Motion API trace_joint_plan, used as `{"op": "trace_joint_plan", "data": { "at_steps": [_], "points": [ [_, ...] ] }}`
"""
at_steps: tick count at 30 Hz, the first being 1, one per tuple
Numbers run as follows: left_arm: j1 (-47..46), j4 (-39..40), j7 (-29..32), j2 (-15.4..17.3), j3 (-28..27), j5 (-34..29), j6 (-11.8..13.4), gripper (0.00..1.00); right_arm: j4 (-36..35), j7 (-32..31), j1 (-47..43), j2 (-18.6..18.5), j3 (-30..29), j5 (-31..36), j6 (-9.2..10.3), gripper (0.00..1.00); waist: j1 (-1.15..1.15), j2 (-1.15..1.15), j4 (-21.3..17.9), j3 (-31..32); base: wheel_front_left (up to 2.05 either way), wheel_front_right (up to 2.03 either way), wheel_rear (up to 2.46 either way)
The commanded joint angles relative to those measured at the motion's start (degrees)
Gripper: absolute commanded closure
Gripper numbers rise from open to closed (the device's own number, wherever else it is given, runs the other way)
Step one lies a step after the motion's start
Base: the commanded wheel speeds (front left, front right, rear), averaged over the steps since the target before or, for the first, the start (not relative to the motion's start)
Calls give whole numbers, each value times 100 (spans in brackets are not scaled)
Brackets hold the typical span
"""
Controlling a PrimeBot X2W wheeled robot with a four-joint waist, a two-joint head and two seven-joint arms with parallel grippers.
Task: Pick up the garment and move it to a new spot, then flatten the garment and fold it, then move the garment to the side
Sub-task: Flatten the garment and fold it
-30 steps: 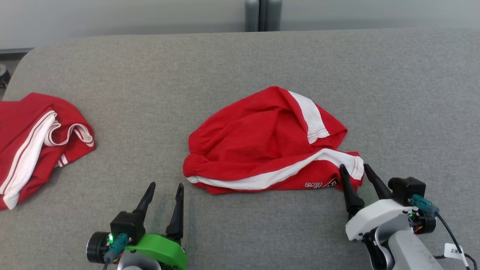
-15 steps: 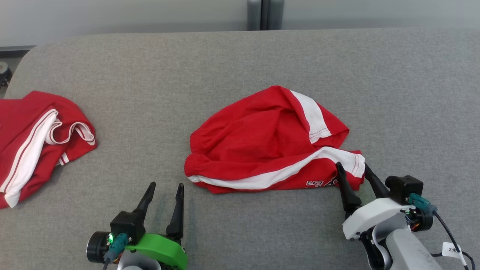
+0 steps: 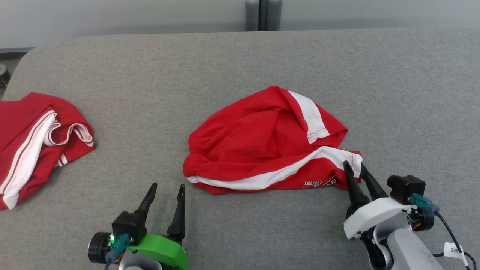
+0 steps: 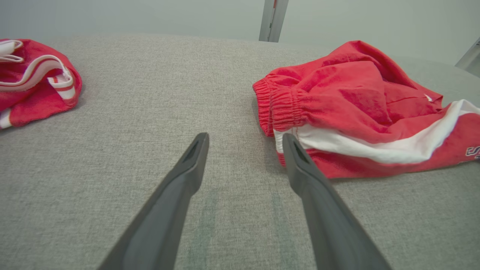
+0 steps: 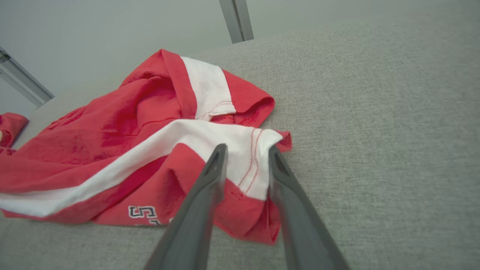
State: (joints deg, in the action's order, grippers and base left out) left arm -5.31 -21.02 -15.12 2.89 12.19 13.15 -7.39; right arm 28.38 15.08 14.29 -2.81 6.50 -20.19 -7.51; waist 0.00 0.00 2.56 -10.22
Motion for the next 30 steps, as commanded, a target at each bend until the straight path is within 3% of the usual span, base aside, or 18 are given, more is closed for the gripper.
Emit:
{"op": "trace_joint_plan", "data": {
  "at_steps": [1,22,30],
  "points": [
    [-75,-18,-5,6,2,26,-16,0,-19,12,-73,-18,-13,15,4,100,0,0,-2,0,0,0,0],
    [-17,-13,-5,7,169,64,-17,0,-102,12,-116,-18,-136,104,4,100,0,0,-81,53,0,0,0],
    [61,-29,-4,8,179,73,-17,0,-594,12,-183,-19,-476,122,4,100,0,0,-170,158,0,0,0]
  ]
}}
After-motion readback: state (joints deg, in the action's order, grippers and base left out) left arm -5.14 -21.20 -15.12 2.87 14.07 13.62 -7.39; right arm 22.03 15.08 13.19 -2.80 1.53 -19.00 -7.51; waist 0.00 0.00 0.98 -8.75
